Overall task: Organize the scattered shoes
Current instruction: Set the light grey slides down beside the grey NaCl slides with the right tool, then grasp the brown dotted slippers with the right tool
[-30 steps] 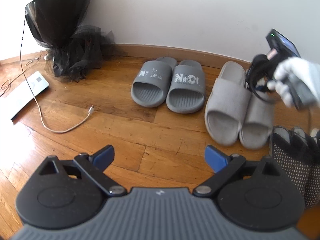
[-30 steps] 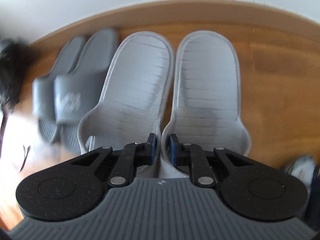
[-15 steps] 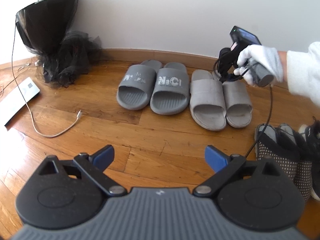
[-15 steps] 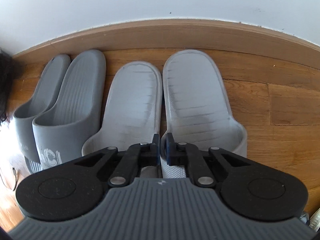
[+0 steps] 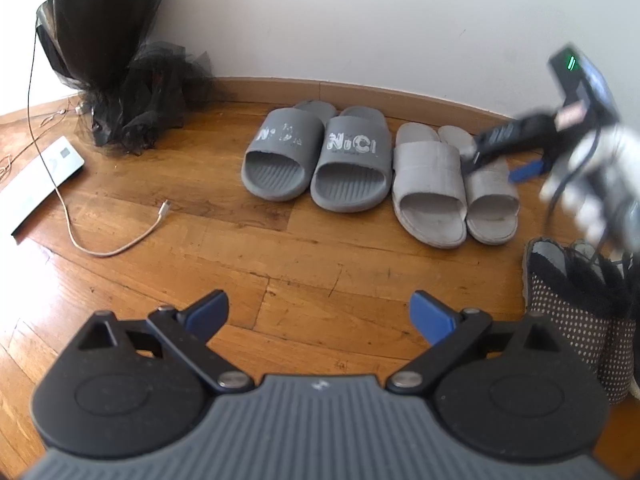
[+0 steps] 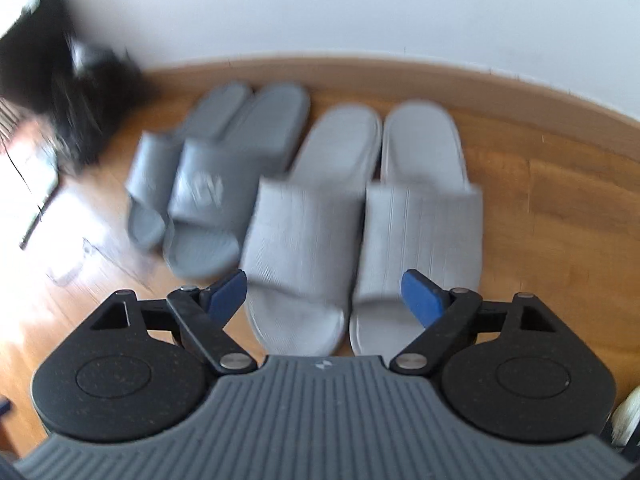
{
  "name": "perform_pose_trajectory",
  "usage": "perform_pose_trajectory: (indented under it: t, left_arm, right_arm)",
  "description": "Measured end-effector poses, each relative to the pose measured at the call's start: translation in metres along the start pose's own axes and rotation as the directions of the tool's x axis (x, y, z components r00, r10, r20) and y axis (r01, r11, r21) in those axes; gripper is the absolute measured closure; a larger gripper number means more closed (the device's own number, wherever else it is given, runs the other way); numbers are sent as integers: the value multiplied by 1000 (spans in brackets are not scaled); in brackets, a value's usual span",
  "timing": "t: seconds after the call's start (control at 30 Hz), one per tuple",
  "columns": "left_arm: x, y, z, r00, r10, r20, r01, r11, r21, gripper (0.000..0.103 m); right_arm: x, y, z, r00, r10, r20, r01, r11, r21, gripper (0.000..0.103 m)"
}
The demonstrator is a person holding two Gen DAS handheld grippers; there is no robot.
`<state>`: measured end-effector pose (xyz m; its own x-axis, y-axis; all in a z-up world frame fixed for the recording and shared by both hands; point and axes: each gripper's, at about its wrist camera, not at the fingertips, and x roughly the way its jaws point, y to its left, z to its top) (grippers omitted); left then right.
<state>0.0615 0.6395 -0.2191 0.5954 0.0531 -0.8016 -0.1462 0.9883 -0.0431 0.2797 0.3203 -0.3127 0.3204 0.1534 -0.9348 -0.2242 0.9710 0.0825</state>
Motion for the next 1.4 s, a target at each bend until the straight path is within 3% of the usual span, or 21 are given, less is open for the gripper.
perform_pose_trajectory:
  t: [0.1,0.2,0.3,0.4,0.53,0.6,0.67,0.73,0.93,1.07,1.27,1.4]
  left_arm:
    - [-3,-2,-1,1000,-7,5,7,1000,9,5]
    - [-5,-4,-3,1000,-11,6,11,1000,16,5]
    - [-6,-5,-6,1000,-14,2,14,1000,19,5]
    - [-7,-5,-7,1000,-13,0,13,1000,18,5]
    - [-11,-8,-7,1000,-20,8,19,1000,22,5]
    - [-13,-10,-7,1000,-23,14,23,999,28,5]
    - [-15,-11,-9,999,-27,17,27,999,36,5]
    - [-15,-12,-10,999,-32,13,31,999,36,5]
    - [-11,-17,-14,998,-58,-3,58,997,40,5]
    - [-11,-28,-14,995,-94,-10,95,994,59,5]
    - [-13,-49,-19,990,-142,-16,143,983,111,5]
    - [-14,-58,-27,986,-160,-39,164,977,133,5]
  right_arm:
    - [24,6,-16,996,-81,27,80,997,22,24]
    - [42,5,-23,985,-161,60,158,986,46,50]
    - [54,-4,-19,985,-167,49,160,980,114,56]
    - [61,-2,-1,984,-168,52,160,979,123,71]
    - [64,-1,15,983,-183,-10,182,967,178,68]
    - [62,-1,15,989,-148,10,144,974,173,64]
    - [51,0,12,993,-113,23,108,980,167,48]
    - [34,-2,7,997,-67,31,60,981,185,39]
    - [-35,-17,-19,997,65,44,-74,972,223,28]
    - [-91,-44,-38,995,101,8,-100,962,255,25]
    - [-124,-110,-68,989,60,-137,-9,938,348,26]
    - [-117,-143,-87,977,69,-200,20,910,413,27]
